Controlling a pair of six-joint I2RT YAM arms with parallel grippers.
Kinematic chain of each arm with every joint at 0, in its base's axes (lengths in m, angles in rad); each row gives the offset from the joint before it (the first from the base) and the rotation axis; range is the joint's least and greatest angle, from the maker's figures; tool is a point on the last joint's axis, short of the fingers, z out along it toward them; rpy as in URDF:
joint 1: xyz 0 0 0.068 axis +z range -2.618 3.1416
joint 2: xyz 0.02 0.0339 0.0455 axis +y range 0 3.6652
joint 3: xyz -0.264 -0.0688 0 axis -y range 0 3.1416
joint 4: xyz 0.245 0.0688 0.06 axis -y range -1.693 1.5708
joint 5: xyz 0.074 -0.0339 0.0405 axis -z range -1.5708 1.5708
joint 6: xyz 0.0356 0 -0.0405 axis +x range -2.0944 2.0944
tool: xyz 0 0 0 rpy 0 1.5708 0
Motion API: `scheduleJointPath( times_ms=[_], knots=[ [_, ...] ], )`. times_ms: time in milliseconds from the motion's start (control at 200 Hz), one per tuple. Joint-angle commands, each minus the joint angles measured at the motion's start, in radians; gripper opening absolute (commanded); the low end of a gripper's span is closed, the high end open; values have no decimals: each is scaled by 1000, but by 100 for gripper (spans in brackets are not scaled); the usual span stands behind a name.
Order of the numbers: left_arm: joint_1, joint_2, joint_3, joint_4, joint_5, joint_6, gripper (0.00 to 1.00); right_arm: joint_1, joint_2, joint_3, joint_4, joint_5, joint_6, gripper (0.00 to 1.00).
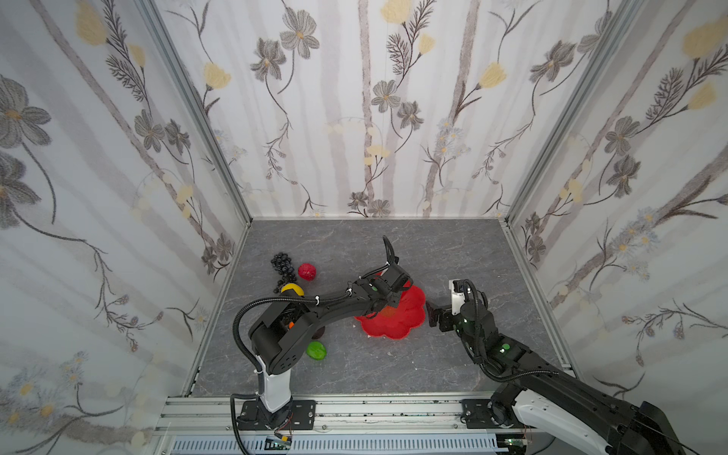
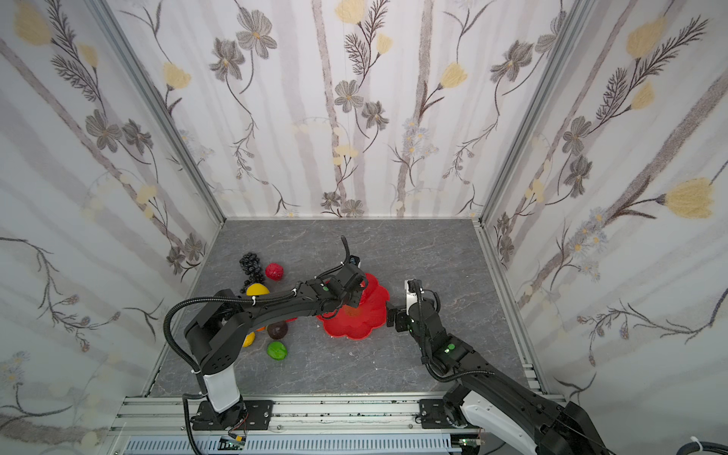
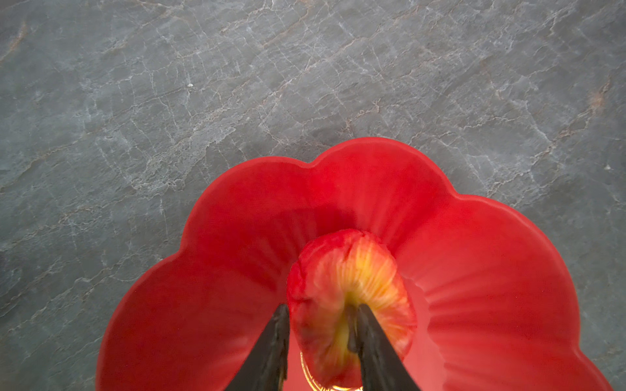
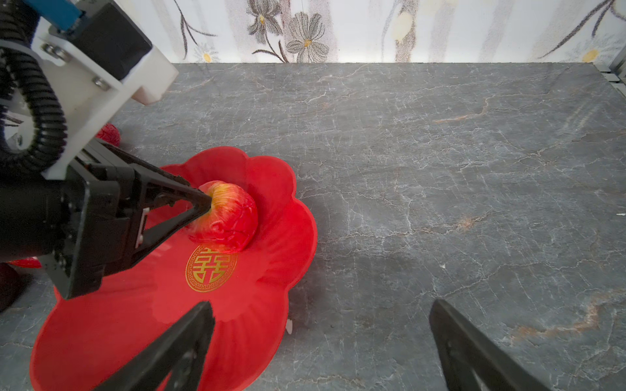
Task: Arrange fruit in a fruit bowl
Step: Place the fruit in the fruit bowl, then pick up the fruit from the middle-left of the table.
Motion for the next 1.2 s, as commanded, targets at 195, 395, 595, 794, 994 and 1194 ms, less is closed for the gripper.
scheduleJointPath(
  times_ms=[195,395,595,794,994,1194],
  knots=[
    [8,-47,3,-6,21,-26,48,0,-1,4,42,2,-3,99],
    [15,-98,1,-22,55,-52,57,0,-12,1,39,3,-3,99],
    [67,-249,-61,-87,60,-111,63,0,-75,-6,10,6,18,99],
    [176,-421,-129,-272,-10,-154,68,-5,-130,-17,3,1,22,99],
    [423,-607,-256,-403,-29,-300,80,-9,-134,-18,1,-14,22,99],
    [694,-669,-387,-357,102,-386,86,-10,-118,-17,9,-31,25,99]
  ],
)
